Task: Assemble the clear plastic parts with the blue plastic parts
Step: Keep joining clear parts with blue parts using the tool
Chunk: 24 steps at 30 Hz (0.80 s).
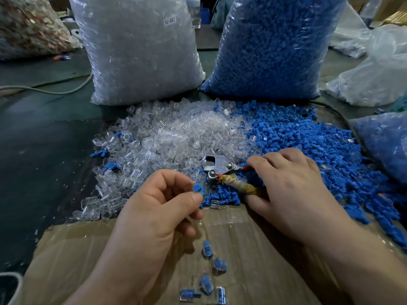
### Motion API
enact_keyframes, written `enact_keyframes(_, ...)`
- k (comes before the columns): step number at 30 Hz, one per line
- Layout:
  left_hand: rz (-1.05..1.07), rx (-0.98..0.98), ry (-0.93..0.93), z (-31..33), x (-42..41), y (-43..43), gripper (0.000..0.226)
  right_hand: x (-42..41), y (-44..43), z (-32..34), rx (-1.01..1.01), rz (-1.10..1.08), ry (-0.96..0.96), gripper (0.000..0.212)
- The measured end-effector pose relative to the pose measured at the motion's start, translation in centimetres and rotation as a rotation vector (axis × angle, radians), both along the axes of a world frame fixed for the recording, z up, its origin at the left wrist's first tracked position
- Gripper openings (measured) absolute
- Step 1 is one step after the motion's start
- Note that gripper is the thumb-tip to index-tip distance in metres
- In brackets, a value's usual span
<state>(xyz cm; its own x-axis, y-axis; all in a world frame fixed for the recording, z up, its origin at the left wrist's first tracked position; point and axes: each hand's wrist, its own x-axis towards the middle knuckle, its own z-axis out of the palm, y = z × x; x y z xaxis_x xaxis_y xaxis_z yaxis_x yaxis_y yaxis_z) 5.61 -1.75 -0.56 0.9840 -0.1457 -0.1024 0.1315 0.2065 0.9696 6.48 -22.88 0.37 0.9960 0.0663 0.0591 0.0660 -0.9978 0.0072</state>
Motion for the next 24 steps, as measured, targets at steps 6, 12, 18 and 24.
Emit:
enact_keyframes(6, 0.011, 0.001, -0.019, -0.3, 0.2, 0.4, 0.019, -0.5, 0.0, 1.4, 0.211, -0.028, -0.139, 0.046)
enact_keyframes(12, 0.022, 0.011, -0.051, -0.5, 0.3, 1.0, 0.014, -2.8, 0.5, 2.7, 0.364, 0.149, -0.097, 0.037)
enact_keyframes(18, 0.028, 0.112, -0.152, -1.2, 0.5, 1.5, 0.017, -3.1, 0.6, 2.5, 0.316, 0.218, -0.014, 0.056)
enact_keyframes(24, 0.002, 0.121, -0.177, -1.1, 0.5, 1.6, 0.018, -3.2, 0.6, 2.4, 0.317, 0.271, -0.052, 0.057)
